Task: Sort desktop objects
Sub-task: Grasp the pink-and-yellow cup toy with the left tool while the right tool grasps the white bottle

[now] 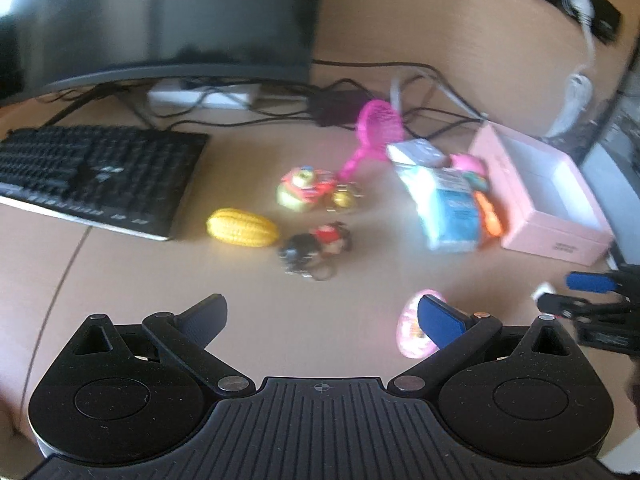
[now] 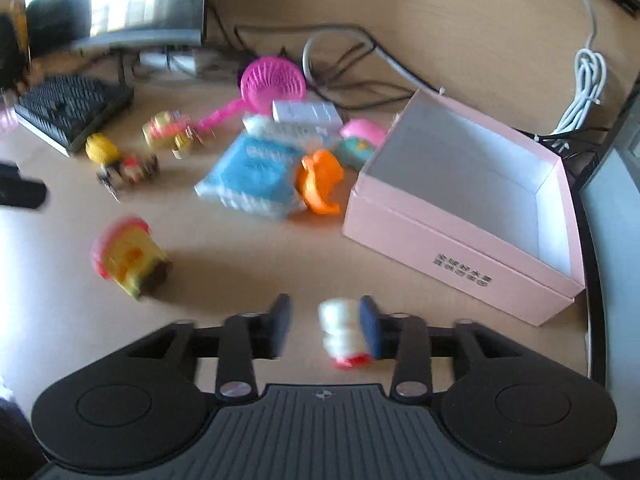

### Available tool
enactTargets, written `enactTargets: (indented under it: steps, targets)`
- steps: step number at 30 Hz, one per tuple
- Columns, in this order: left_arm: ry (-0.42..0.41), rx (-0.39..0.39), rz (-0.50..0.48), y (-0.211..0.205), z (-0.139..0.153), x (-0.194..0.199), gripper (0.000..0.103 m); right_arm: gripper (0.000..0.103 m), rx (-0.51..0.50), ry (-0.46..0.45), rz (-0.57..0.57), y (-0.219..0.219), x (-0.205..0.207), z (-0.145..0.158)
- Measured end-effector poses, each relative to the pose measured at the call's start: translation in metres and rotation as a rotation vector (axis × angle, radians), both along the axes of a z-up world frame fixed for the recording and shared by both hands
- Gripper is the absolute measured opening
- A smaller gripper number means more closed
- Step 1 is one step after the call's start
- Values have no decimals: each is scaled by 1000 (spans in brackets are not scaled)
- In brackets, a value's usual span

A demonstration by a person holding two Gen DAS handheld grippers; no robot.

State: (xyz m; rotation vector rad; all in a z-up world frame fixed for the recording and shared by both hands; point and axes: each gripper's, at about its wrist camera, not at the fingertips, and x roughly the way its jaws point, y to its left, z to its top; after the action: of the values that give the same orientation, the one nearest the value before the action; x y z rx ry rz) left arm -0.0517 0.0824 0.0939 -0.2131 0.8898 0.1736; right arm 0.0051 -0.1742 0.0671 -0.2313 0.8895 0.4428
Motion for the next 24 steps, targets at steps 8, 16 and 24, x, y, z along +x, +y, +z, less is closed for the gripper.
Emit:
enactTargets:
  steps: [8,16,24]
  targets:
    - [-11,20,67,26,-2,-25,103,74,227,267,102,71,13,-9]
    - [-66,77,-203,-24,-11,-32,103,73,170,113,76,48,-10,5]
    - [-89,236,-476,-110,-38,2,88,73,116,-15,-189,-28,-28,16]
